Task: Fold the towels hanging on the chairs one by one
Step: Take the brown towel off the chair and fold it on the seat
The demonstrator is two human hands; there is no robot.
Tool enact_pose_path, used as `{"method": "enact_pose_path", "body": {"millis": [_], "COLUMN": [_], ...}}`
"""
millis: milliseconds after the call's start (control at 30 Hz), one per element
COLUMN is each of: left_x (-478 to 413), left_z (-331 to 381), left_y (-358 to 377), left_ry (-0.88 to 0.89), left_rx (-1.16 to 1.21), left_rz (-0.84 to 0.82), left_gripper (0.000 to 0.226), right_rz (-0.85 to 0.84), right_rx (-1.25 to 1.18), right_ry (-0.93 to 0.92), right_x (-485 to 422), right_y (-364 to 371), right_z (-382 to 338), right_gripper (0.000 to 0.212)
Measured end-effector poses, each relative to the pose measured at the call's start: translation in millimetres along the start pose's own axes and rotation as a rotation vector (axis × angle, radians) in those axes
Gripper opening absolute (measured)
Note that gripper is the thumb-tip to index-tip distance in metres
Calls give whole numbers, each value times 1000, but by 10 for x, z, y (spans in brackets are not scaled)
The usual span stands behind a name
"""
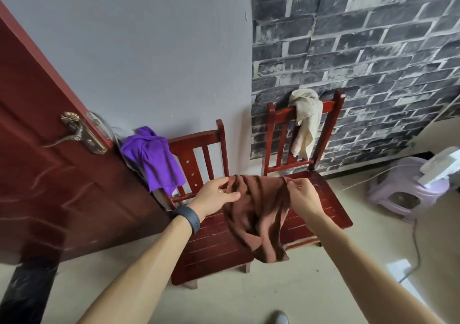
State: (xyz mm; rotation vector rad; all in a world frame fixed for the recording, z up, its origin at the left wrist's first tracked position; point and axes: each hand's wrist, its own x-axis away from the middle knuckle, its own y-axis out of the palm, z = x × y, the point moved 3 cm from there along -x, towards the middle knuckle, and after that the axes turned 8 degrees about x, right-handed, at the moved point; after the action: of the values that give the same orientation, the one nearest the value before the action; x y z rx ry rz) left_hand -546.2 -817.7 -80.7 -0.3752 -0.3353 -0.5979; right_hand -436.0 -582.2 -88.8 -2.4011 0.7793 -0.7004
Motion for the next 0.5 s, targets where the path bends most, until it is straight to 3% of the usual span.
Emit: {"method": "enact_pose_path", "body": {"millis": [67,133,233,300,433,500], "left_x": [31,60,93,82,95,103], "left_z": [-36,-80,-169,-242,-315,-276], "left_y": [-147,-305,-528,-651,-875,-930], "left_ry": [-8,-67,-133,-164,-157,-105], "left_rx": [149,353,516,521,337,249], "left_rz": [105,217,304,306,311,370], "left_gripper": [38,10,23,43,56,40], "right_rz": [17,-91,-272,-181,4,23], "right_rx": [-165,-352,-292,-57,157,338], "right_ry": [136,197,53,-27,-36,-64], "right_x": [-84,-109,-137,-223,-339,-373], "right_y": [-60,-108,-145,-195,-335,-361], "right_z": [42,55,69,85,37,9], "right_gripper": [31,29,28,34,21,25]}}
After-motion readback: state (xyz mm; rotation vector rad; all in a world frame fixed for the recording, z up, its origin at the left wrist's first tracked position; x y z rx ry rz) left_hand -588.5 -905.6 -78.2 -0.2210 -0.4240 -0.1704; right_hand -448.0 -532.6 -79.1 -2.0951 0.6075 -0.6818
